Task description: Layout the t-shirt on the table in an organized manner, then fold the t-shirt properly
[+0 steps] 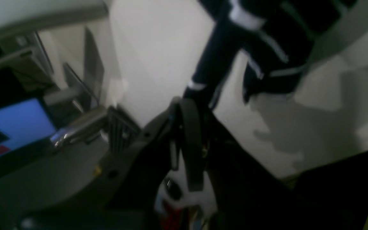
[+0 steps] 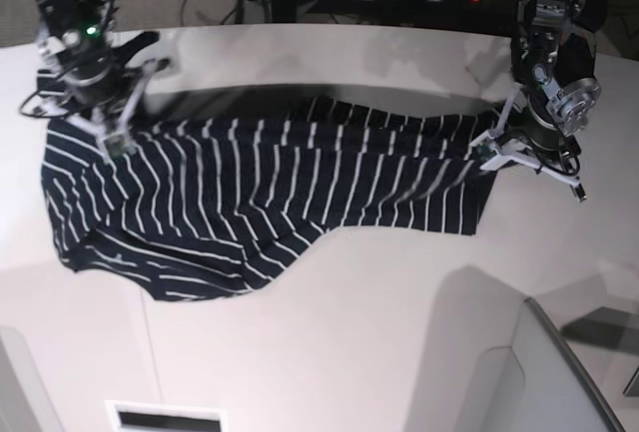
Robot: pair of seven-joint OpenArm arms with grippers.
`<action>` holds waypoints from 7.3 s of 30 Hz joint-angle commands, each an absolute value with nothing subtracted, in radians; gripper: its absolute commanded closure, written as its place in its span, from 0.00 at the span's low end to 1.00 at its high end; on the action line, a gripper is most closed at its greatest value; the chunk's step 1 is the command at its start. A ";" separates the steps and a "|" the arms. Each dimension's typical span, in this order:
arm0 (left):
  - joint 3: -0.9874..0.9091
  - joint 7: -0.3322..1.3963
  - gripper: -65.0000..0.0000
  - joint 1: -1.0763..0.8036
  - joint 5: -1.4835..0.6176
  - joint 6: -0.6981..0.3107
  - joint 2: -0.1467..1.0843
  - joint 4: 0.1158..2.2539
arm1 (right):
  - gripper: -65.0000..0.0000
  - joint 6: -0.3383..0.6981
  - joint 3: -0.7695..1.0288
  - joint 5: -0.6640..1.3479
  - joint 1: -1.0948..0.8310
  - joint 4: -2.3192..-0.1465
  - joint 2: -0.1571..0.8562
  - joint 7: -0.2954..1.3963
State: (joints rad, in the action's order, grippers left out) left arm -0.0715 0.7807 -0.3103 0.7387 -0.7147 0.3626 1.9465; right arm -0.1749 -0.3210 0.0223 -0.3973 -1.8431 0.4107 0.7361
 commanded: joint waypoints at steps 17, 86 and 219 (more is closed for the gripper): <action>-0.082 0.800 1.00 -0.367 0.765 -0.698 0.369 1.956 | 0.40 -0.176 -0.404 0.010 -0.392 -1.874 0.344 0.742; -0.096 0.727 1.00 -0.202 0.769 -0.698 0.243 1.974 | 1.00 0.369 0.587 0.492 -0.389 -1.979 0.308 0.938; -0.116 0.478 0.15 0.022 0.461 -0.358 0.143 1.666 | 0.07 0.369 0.527 0.064 0.111 -1.333 0.151 0.441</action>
State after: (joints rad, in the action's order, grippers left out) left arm -0.1219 0.4957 0.0055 0.4675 -0.3637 0.1482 1.6489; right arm 0.3676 0.5259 0.0517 0.0864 -1.3075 0.1360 0.4736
